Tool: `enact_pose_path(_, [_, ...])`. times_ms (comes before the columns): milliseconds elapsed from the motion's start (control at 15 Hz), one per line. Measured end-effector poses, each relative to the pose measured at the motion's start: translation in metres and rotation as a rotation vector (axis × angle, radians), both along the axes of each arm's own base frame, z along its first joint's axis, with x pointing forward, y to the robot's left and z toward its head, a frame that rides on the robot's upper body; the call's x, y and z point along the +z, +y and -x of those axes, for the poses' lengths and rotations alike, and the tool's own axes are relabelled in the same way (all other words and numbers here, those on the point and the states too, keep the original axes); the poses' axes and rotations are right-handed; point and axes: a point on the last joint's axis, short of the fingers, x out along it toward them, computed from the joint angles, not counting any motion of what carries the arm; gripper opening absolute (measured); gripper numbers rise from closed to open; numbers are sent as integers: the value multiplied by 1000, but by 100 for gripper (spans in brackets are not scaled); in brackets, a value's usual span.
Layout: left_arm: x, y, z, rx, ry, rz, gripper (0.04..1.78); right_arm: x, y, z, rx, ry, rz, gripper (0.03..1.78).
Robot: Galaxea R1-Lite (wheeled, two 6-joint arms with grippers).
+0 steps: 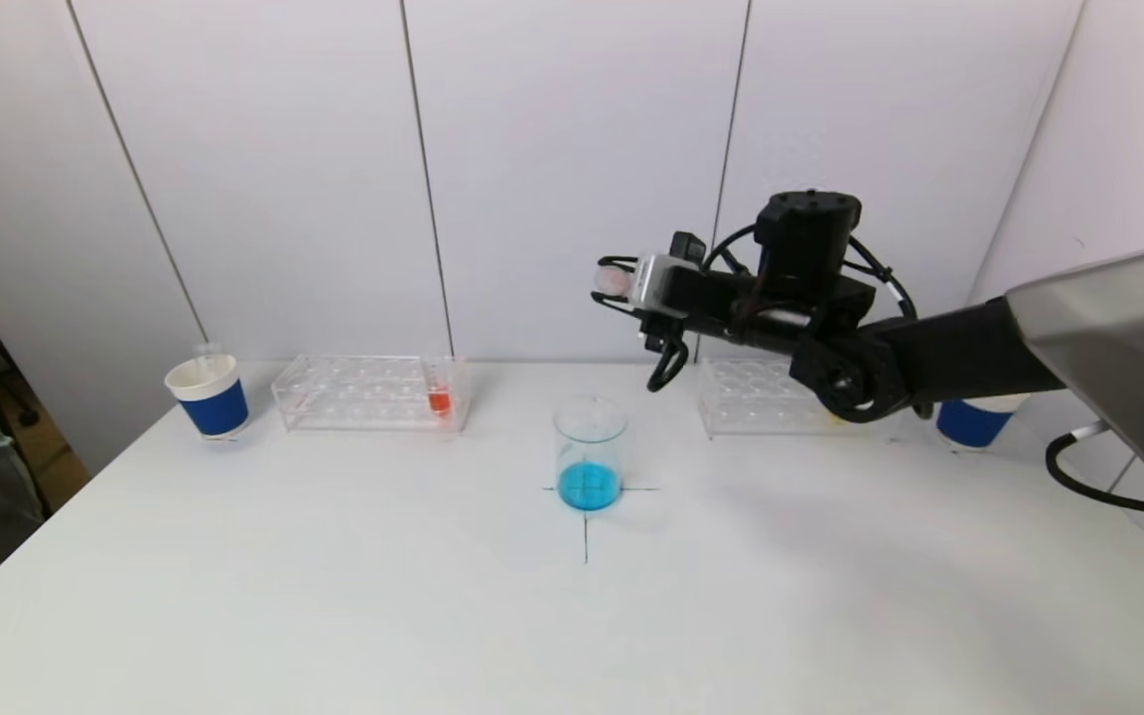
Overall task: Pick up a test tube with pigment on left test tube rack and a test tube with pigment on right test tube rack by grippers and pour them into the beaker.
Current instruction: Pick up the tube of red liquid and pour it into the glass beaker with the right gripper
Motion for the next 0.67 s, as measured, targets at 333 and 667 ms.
enact_pose_path(333, [0, 0, 0, 0, 0, -1, 178, -24, -1, 1, 69, -86, 49, 48])
enact_pose_path(667, [0, 0, 0, 0, 0, 0, 178, -39, -4, 5, 96, -115, 115, 48])
